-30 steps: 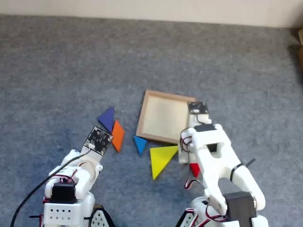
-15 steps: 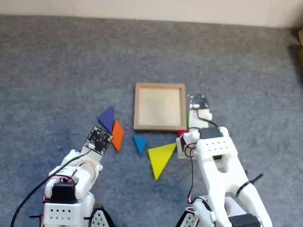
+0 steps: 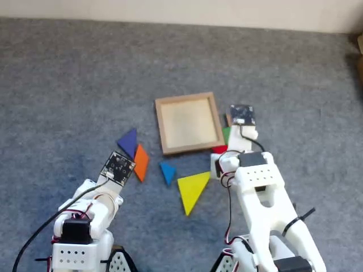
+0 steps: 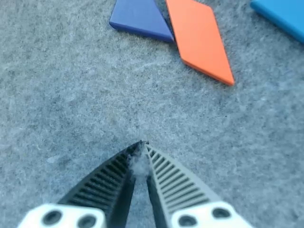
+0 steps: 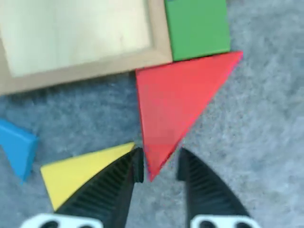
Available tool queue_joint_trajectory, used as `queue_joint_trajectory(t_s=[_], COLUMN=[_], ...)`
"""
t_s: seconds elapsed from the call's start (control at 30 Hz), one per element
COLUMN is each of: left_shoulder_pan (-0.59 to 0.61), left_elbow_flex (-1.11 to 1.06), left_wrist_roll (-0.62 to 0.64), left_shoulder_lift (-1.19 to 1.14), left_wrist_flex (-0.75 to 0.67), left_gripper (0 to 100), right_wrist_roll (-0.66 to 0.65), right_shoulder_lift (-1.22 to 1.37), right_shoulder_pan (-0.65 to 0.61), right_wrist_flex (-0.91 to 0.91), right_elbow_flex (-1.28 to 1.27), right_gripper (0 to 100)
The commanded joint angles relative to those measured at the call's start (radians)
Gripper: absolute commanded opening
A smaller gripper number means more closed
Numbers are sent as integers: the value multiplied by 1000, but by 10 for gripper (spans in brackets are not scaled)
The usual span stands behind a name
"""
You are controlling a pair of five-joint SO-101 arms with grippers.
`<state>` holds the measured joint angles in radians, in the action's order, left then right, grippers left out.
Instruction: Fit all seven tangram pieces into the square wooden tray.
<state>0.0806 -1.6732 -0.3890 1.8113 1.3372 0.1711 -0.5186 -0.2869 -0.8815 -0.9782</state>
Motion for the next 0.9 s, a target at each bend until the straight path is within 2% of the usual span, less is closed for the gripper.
queue_joint_trajectory(t_s=[0.0,0.4,0.87], left_shoulder_pan=[7,7,7], left_elbow_flex=[-22,-22,-22], left_wrist_roll=[-8,-8,-8], left_shoulder_lift=[22,22,22], left_wrist_flex=[3,3,3], left_gripper=[6,6,6], right_wrist_roll=[87,103,97], right_shoulder_lift=[-45,-10,555], right_shoulder_pan=[12,59,116], right_wrist_flex=[27,28,28], right_elbow_flex=[31,197,809], right_gripper=[205,205,205])
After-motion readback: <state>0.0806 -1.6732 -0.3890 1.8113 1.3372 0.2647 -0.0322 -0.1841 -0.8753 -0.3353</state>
